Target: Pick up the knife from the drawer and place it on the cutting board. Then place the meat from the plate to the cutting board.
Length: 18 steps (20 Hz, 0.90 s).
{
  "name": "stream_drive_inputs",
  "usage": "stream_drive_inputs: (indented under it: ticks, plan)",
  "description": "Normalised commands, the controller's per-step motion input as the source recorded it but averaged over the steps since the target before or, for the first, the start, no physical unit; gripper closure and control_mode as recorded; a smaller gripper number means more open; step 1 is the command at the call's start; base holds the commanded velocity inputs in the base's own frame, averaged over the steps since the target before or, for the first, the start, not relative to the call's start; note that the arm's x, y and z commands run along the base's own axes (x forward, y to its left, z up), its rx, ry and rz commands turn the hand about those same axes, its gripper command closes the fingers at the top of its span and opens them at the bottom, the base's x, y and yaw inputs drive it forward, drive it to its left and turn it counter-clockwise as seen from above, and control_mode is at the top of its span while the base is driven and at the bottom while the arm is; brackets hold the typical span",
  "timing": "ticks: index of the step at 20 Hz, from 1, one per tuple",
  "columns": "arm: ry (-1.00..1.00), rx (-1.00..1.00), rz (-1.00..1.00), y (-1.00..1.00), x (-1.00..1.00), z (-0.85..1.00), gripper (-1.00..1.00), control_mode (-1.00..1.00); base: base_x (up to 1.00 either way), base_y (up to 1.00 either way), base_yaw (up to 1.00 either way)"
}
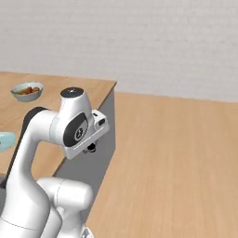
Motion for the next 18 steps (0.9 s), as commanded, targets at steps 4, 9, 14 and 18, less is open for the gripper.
stream_drive_inputs:
  ticks: [4, 9, 14, 18]
  plan:
    - [0.0, 0.0, 0.0, 0.0, 0.0, 0.0, 1.0, 1.0, 0.86, -0.96, 0.36]
    - [0.0, 0.0, 0.0, 0.0, 0.0, 0.0, 1.0, 1.0, 0.88, -0.97, 0.35]
    - [0.0, 0.0, 0.0, 0.0, 0.0, 0.0, 1.0, 1.0, 0.94, -0.96, 0.35]
    - [0.0, 0.0, 0.0, 0.0, 0.0, 0.0, 1.0, 1.0, 0.99, -0.97, 0.34]
